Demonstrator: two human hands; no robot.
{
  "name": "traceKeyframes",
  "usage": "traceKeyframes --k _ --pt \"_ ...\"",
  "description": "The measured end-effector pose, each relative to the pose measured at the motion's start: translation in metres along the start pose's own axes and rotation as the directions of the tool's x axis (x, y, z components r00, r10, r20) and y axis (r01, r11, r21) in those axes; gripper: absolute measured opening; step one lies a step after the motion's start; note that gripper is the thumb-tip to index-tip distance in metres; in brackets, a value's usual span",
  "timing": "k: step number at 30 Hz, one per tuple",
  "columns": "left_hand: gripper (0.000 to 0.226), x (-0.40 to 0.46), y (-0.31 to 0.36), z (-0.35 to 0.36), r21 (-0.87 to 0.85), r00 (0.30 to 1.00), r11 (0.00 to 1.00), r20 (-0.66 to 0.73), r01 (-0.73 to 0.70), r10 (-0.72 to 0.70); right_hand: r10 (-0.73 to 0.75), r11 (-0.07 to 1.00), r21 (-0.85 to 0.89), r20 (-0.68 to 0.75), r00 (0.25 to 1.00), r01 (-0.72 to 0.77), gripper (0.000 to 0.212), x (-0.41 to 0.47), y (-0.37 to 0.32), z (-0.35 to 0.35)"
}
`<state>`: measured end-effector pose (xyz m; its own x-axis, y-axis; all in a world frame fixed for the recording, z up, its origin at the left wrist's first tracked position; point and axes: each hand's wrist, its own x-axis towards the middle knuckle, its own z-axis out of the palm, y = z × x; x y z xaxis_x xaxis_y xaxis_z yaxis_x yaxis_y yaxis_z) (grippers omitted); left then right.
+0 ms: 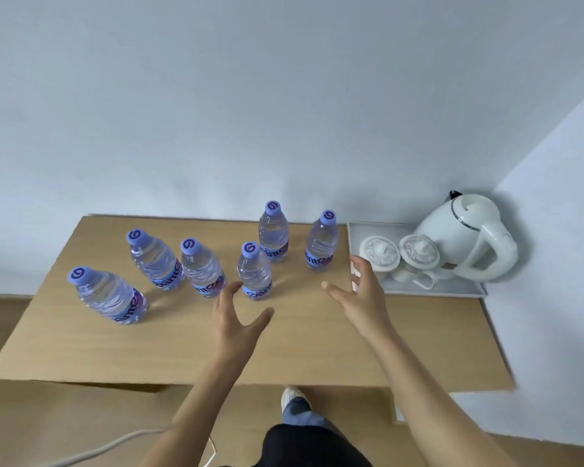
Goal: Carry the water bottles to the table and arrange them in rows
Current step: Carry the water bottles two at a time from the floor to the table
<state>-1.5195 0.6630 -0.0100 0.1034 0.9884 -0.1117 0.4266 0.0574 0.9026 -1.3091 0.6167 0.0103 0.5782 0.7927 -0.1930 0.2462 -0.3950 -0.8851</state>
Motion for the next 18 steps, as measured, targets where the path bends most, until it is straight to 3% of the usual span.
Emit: traceKeyframes --k 5,11,18 --pt "0.058 -0.058 -0.008 -0.002 0.172 0.937 0.972 0.335 -0.161 0.095 0.109 0.994 0.045 -0.105 0.989 -0.105 0.066 -0.090 0.038 -0.014" --pt "0.055 -0.129 -0.007 0.025 0.262 0.745 0.893 0.658 -0.366 0.112 0.281 0.959 0.100 -0.191 0.941 -0.266 0.061 -0.202 0.098 -0.057" --pt "0.054 -0.219 0.026 0.100 0.153 0.487 0.835 0.860 -0.529 0.151 0.492 0.866 0.313 -0.401 0.773 -0.390 0.060 -0.305 0.156 -0.135"
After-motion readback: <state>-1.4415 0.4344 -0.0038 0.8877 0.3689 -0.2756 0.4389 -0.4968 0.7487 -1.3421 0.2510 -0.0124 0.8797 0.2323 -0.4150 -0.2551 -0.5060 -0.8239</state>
